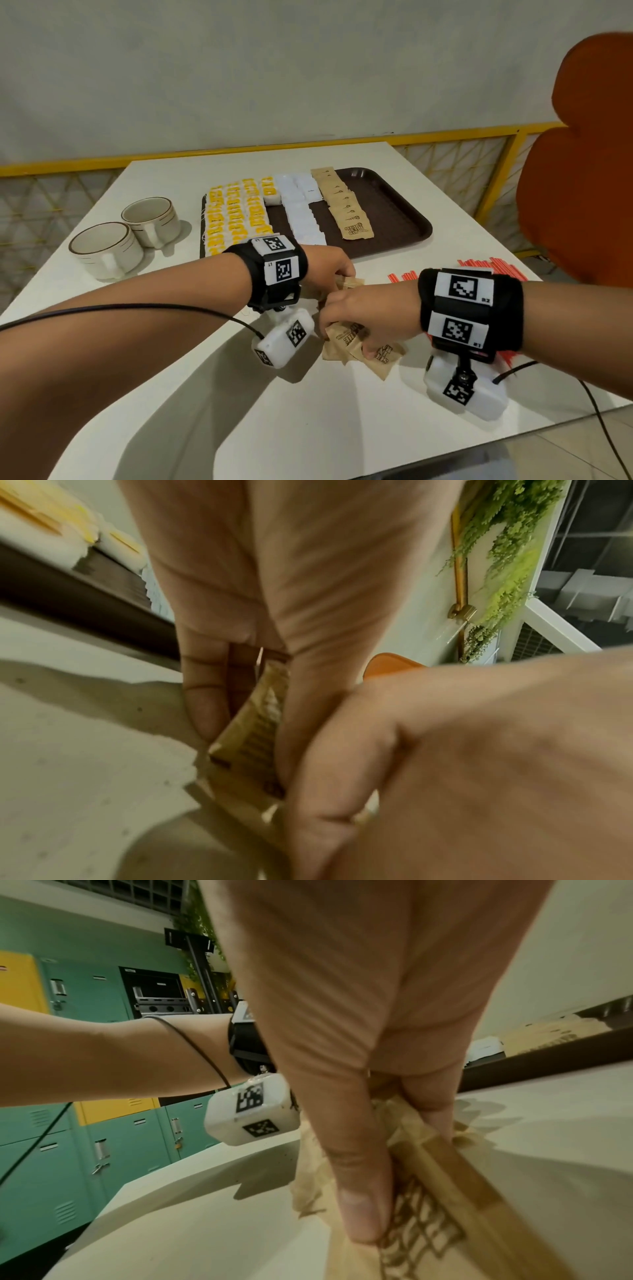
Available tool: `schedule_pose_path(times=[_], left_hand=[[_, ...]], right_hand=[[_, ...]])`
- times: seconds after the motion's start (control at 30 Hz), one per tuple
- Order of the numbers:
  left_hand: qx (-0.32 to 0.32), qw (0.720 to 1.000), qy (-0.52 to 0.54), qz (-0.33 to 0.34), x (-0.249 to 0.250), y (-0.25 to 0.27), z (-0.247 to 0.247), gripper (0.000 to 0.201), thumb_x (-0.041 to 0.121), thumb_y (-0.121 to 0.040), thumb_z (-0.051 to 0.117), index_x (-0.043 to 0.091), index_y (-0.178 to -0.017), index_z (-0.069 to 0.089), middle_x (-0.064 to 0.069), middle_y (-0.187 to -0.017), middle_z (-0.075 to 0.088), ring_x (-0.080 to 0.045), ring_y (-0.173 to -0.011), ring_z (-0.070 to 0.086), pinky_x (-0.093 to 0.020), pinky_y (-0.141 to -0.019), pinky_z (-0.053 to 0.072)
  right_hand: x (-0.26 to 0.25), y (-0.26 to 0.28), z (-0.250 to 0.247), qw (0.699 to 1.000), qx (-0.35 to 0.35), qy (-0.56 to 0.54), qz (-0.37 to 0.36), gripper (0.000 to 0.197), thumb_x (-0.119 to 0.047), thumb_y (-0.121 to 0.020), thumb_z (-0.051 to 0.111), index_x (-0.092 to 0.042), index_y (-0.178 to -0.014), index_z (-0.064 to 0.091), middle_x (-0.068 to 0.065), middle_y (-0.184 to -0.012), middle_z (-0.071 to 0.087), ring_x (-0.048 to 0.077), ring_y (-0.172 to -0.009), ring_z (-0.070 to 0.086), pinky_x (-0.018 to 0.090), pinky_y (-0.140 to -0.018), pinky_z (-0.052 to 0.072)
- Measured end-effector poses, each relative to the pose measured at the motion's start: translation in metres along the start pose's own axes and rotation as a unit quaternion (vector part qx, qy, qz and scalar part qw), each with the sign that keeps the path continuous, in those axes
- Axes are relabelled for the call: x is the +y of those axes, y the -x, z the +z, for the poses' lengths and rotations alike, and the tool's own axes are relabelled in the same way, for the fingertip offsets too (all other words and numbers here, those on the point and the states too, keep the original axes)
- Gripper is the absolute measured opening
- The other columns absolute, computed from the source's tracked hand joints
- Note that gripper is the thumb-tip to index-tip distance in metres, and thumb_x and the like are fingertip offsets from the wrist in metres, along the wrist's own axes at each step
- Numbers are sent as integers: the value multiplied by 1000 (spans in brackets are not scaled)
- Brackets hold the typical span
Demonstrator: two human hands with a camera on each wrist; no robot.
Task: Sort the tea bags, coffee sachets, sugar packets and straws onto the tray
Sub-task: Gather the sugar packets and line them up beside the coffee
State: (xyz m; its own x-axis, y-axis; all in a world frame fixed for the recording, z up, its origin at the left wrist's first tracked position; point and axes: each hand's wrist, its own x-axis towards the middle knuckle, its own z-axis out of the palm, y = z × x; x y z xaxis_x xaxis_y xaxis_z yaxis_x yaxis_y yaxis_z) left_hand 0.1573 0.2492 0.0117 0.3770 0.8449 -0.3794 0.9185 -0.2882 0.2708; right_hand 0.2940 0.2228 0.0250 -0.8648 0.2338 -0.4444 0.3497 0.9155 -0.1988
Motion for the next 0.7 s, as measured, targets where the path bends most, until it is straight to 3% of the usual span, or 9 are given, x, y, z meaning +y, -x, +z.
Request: schedule_pose_path(times=[0.1,0.17,0.3,0.4,0.47,0.53,0.6,0.7], left_hand=[[4,1000,-3,-1,-3,3,3,17,11,-80,68,24,-72,61,-6,-93,64,-24,-82,57,-34,-80,50],[1,1000,4,0,-5,7,4,25,15,-78,72,31,-65,58,-8,-100,65,-24,-87,60,-35,-81,52],[-22,1000,2,-5,-5,12,5,18,12,-83,66,26,-74,58,5,-77,62,-14,-71,53,-25,-68,47],[-47,999,-13,-8,-5,15,4,25,15,-81,69,28,-68,53,10,-69,56,-9,-63,49,-22,-64,44],[-44,999,-14,-16,-6,19,4,25,18,-80,72,27,-67,53,9,-67,55,-9,-60,47,-22,-62,42],[-40,999,0,-28,-9,25,5,24,20,-78,74,26,-67,54,9,-66,55,-6,-57,47,-20,-57,40],[-25,998,33,-42,-15,32,7,19,22,-77,76,23,-69,58,7,-67,58,-8,-59,50,-24,-58,43],[38,990,113,-73,-28,47,8,20,25,-78,77,11,-87,67,-4,-80,66,-15,-69,58,-32,-67,49]], right_hand=[[1,-2,-1,1000,-18,-4,15,63,-11,-79,74,-18,-133,43,2,-128,49,16,-113,47,21,-84,37],[3,-3,-1,999,-28,-11,31,62,-12,-81,73,-19,-134,41,1,-125,53,13,-103,48,20,-77,36],[2,-3,1,999,-28,5,33,59,-14,-80,74,-17,-129,41,3,-124,47,11,-97,40,18,-75,34],[1,-2,3,999,-21,36,20,57,-16,-79,74,-15,-129,45,3,-127,38,9,-99,33,15,-77,31],[2,-1,3,1000,-13,16,13,55,-13,-79,74,-14,-126,46,3,-126,43,11,-101,40,13,-74,31],[2,2,2,999,-20,-35,20,65,-8,-78,74,-21,-132,40,0,-126,49,15,-104,48,19,-75,37],[2,3,-1,998,-47,-37,12,76,-6,-78,74,-29,-140,35,-1,-131,48,19,-111,50,25,-80,41],[1,-2,-2,998,-61,15,0,64,-9,-78,75,-25,-133,45,4,-126,45,18,-106,45,24,-76,37]])
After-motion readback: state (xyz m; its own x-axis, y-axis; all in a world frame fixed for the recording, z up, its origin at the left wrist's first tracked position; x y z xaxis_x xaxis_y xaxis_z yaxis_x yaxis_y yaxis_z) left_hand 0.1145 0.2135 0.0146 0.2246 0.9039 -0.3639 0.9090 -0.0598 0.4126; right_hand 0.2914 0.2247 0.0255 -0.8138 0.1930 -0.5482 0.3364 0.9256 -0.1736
